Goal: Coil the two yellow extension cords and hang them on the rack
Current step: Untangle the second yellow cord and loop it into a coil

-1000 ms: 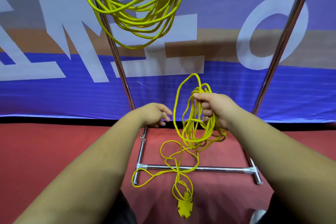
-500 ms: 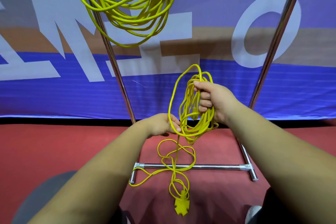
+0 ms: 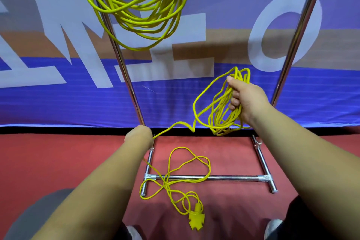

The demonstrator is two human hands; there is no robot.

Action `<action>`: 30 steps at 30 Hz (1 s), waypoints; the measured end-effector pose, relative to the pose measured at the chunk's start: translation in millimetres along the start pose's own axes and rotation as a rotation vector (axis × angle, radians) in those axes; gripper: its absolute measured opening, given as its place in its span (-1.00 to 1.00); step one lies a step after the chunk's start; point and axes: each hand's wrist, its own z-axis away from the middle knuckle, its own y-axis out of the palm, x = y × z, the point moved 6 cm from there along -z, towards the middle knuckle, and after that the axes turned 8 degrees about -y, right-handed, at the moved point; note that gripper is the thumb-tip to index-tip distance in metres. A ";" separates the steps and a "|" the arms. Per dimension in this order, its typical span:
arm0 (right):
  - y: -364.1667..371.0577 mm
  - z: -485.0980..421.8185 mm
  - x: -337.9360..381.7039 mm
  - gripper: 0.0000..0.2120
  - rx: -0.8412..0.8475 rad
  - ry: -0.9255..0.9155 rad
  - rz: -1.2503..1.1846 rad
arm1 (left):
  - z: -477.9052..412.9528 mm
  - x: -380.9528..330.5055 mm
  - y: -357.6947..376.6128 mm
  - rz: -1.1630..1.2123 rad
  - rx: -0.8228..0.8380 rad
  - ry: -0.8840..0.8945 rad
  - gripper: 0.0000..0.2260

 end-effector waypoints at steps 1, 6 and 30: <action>-2.8 -1.1 1.6 -0.76 -0.014 -0.014 0.002 | 0.3 5.2 3.2 -0.040 0.010 -0.027 -0.75; -6.0 -3.0 -1.7 -0.66 -0.028 -0.014 -0.002 | 4.5 3.6 13.7 -0.169 0.032 -0.001 -0.59; 38.7 23.2 -16.3 -0.68 0.256 0.200 0.025 | 67.0 -117.4 48.1 0.368 0.563 0.642 -0.44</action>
